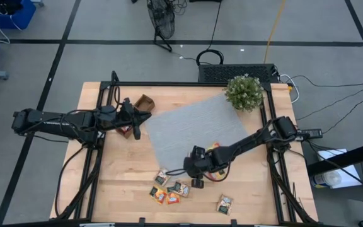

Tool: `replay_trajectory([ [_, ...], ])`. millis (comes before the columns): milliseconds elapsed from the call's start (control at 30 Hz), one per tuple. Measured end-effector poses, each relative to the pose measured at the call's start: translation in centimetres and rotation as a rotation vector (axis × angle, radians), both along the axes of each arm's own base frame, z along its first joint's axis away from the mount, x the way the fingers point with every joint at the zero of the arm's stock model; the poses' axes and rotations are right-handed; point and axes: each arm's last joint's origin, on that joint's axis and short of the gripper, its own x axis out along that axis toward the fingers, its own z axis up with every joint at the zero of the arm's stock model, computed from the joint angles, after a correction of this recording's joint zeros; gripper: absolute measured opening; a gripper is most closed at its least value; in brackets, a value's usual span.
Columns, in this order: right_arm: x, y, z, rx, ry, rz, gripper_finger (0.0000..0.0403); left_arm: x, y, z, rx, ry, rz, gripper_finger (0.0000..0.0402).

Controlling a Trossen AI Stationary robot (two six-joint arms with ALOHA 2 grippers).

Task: Pick & Place Tea
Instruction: Put the brown tea bag into the middle section of the wooden organizer

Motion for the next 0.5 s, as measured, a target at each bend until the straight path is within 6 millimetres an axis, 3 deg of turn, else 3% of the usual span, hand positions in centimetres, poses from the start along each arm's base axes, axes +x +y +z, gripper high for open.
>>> replay_trajectory([
  [267,-1.3,-0.6,-1.0,-0.202,0.092,0.004,0.0134,0.0,0.0,0.0,0.000,0.000,0.000,0.0035],
  [500,-1.9,-0.7,-2.3,-0.160,0.089,-0.025,0.0134,0.0,0.0,0.0,0.000,0.000,0.000,0.0035],
])
